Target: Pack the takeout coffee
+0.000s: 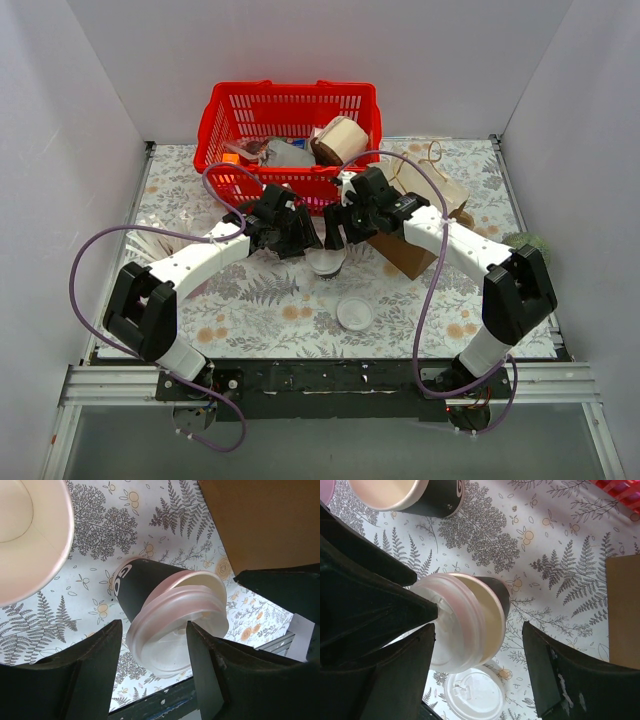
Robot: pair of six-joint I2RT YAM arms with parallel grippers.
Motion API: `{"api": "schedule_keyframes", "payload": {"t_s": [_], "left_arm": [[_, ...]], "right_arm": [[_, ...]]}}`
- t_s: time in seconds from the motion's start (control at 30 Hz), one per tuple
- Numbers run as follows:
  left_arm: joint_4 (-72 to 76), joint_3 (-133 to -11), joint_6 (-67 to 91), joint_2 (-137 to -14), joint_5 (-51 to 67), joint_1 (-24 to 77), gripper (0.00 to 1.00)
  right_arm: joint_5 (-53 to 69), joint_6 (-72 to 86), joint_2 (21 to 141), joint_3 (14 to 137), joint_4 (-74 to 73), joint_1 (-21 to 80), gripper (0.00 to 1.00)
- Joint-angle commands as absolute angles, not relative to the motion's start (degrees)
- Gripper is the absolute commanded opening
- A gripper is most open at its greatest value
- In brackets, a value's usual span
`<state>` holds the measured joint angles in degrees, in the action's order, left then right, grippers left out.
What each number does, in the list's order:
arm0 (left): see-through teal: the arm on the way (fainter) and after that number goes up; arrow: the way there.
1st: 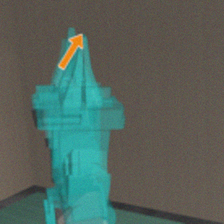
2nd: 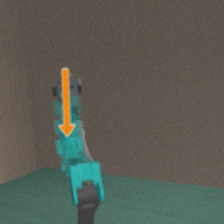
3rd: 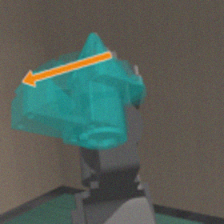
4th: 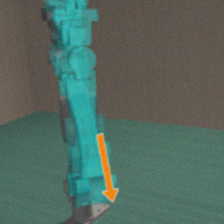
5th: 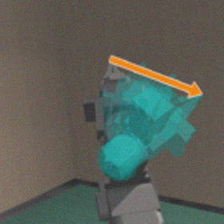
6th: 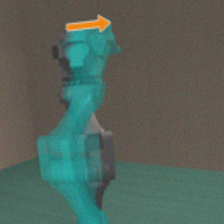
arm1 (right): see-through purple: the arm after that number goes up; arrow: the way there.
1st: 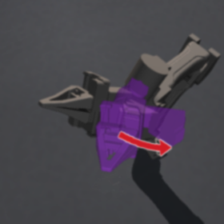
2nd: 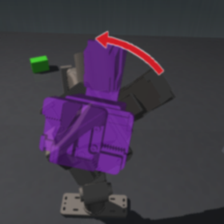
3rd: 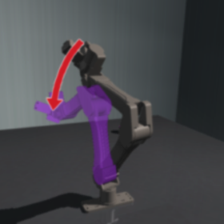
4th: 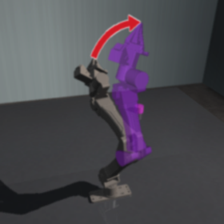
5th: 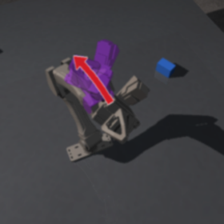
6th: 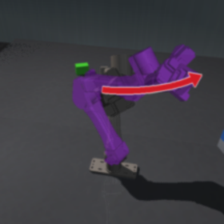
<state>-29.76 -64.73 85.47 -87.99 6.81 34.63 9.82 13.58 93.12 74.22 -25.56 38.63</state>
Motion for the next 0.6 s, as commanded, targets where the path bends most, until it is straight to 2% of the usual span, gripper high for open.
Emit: {"api": "schedule_keyframes", "payload": {"t_s": [0.0, 0.3, 0.47, 0.57], "left_arm": [[-28.9, -66.0, 85.3, -88.2, 6.6, 34.8, 0.54], [-27.5, -65.6, 86.1, -87.6, 6.8, 34.7, 0.55], [-27.3, -65.6, 86.1, -87.9, 6.9, 34.8, 0.55], [-27.3, -65.5, 86.2, -87.9, 6.8, 34.7, 0.56]], "right_arm": [[12.7, 11.8, 93.3, 75.8, -23.1, 38.7, 0.77], [14.0, 13.4, 95.4, 75.7, -24.4, 38.4, 0.65], [6.3, 13.1, 94.2, 75.1, -25.8, 38.4, 0.66], [6.1, 12.6, 93.6, 74.2, -24.9, 38.4, 0.66]]}}
